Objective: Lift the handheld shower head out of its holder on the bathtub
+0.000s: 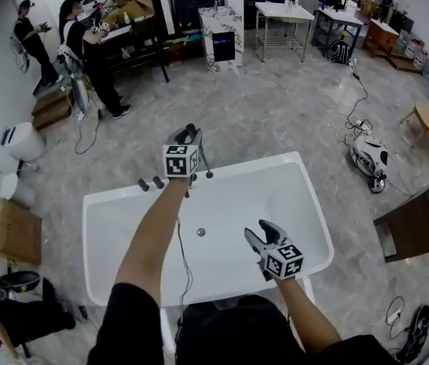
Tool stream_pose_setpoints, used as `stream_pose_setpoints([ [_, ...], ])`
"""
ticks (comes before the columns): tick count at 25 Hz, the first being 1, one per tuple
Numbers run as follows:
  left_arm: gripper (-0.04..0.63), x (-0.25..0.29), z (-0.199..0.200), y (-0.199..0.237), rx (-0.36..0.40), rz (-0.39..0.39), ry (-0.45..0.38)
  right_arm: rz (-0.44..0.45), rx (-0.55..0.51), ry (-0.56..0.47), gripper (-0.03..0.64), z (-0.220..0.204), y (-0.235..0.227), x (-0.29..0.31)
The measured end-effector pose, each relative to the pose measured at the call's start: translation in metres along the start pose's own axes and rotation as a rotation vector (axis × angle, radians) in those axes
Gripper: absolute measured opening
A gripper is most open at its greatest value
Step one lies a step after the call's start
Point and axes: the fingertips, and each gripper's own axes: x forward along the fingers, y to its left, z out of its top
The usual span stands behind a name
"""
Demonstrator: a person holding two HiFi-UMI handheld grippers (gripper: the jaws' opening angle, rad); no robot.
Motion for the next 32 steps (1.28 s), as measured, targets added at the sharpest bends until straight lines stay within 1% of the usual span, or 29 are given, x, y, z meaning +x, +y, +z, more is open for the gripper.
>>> stream_pose_setpoints([
  [4, 0.130, -0.020, 0.027, 0.010, 0.020, 0.025, -0.025, 0.027, -0.019, -0.038, 0.219, 0.023, 0.019, 0.003],
  [8, 0.132, -0.034, 0.052, 0.015, 0.026, 0.054, -0.077, 0.056, -0.079, -0.058, 0.219, 0.036, 0.031, 0.002],
  [15, 0.130, -0.062, 0.091, 0.024, 0.038, 0.096, -0.120, 0.087, -0.092, -0.107, 0.212, 0.062, 0.046, -0.004],
  [18, 0.132, -0.067, 0.103, 0.025, 0.041, 0.111, -0.138, 0.081, -0.098, -0.114, 0.169, 0.069, 0.037, -0.006],
  [24, 0.132, -0.078, 0.114, 0.028, 0.053, 0.130, -0.153, 0.081, -0.113, -0.136, 0.046, 0.080, 0.033, -0.010],
  [28, 0.132, -0.080, 0.113, 0.031, 0.042, 0.145, -0.161, 0.062, -0.145, -0.161, 0.006, 0.087, 0.026, -0.013],
  [32, 0.132, -0.082, 0.110, 0.030, 0.056, 0.144, -0.151, 0.030, -0.180, -0.170, 0.003, 0.092, 0.020, -0.016],
])
